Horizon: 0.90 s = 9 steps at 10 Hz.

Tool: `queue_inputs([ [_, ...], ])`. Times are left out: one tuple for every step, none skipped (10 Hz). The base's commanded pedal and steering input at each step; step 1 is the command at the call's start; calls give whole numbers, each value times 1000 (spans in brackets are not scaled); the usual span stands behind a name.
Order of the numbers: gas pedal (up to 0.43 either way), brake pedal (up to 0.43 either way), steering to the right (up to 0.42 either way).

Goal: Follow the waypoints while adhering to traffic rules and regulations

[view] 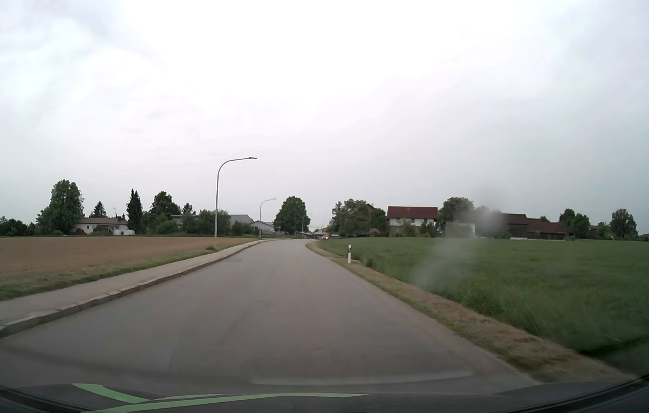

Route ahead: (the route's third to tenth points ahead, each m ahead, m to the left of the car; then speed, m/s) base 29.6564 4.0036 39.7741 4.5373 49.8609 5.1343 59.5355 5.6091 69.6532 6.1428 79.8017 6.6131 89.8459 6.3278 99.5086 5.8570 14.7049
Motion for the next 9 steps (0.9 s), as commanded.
queue_inputs([
  [157, 0, -21],
  [157, 0, -21],
  [157, 0, -20],
  [157, 0, -20],
  [157, 0, -18],
  [157, 0, -17],
  [157, 0, -17],
  [157, 0, -16],
  [157, 0, -13],
])
